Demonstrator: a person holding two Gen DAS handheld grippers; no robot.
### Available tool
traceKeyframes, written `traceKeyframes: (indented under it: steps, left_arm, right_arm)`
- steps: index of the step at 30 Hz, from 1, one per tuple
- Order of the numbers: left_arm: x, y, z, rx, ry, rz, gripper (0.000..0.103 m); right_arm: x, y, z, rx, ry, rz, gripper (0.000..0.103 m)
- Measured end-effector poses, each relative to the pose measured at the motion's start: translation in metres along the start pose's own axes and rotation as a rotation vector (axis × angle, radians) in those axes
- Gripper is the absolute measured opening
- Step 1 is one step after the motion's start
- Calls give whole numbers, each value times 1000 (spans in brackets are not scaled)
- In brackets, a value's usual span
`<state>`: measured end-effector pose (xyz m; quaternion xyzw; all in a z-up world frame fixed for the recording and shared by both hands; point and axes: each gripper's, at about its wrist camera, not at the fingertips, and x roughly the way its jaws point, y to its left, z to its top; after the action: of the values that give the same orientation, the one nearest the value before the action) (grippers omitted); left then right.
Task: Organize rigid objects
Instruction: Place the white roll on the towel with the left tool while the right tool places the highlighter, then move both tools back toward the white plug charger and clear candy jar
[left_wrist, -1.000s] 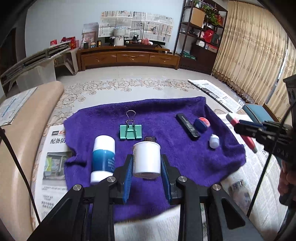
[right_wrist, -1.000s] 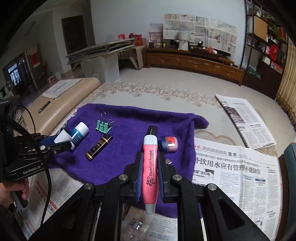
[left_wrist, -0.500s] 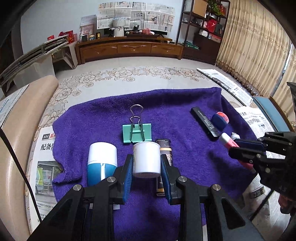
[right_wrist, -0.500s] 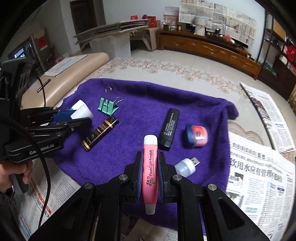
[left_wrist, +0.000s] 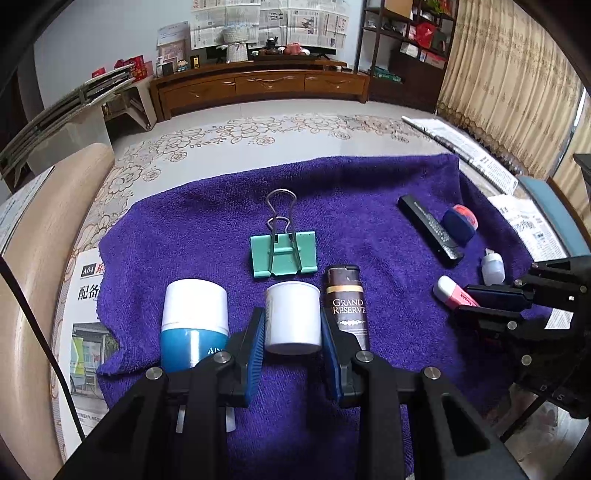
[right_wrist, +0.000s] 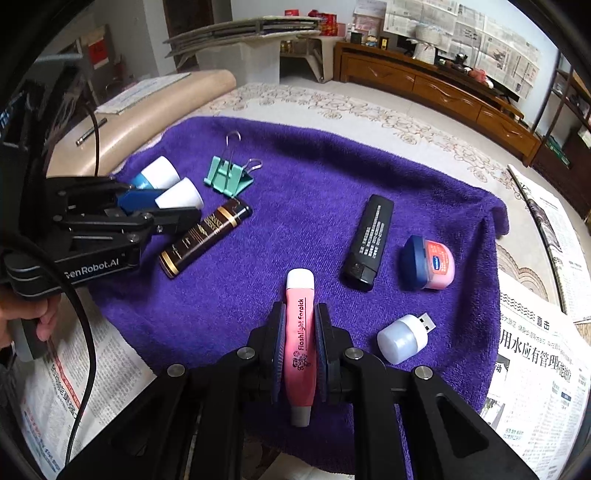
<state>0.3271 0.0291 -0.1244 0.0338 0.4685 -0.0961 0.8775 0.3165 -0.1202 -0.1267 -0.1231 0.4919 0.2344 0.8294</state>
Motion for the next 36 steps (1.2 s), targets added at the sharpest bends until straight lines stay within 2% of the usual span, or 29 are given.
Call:
traceKeyframes:
  steps: [7,11,13,15,16,18,20,21,22,24,27,28,31,33,36]
  left_arm:
    - [0,-6,-3,40,-8,29,28]
    - [-2,-6,-4,32,-21,17,28]
    - [-5,-5,-5,19,-29,-4,34]
    - [-12,-6,-7,26,-48,-5,48]
    - [-15,-6,-7,30,-60,1,52]
    - [-28,-10,-10,40,-93,12,63]
    - [-40,-16,-12,50,-116,13,67]
    - [-45,-19,-13,56,-124,15,70]
    - [-51,-23,-14,65,-133,17,71]
    - [-65,-30,-16,79,-153,19,79]
    - [-85,-40,-18,85,-176,21,83]
    - [-90,-42,-18,84,-180,23,86]
    - [-108,-49,-22,68,-205,40,103]
    - [-120,-53,-27,49,-214,85,103]
    - [-134,-54,-37,3,-217,94,103]
  right_arm:
    - [1,2,-2,-34,-1,-2,15]
    - [0,0,-5,-45,-18,16,16]
    - [-1,-2,-6,-42,-20,38,22]
    - [-4,-6,-8,-23,-17,58,29]
    - [-5,-7,-9,-13,-15,61,31]
    - [-12,-7,-12,-3,-32,74,31]
    - [-22,-6,-15,-2,-61,66,40]
    - [-27,-6,-16,2,-69,67,52]
    - [-32,-6,-19,8,-77,70,58]
    - [-40,-5,-23,15,-89,70,58]
    - [-55,-3,-32,35,-94,60,65]
    - [-60,-3,-34,44,-100,55,74]
    - [-77,-3,-45,74,-123,29,95]
    - [-83,-5,-52,93,-114,2,103]
    - [-94,-7,-64,157,-123,-33,103]
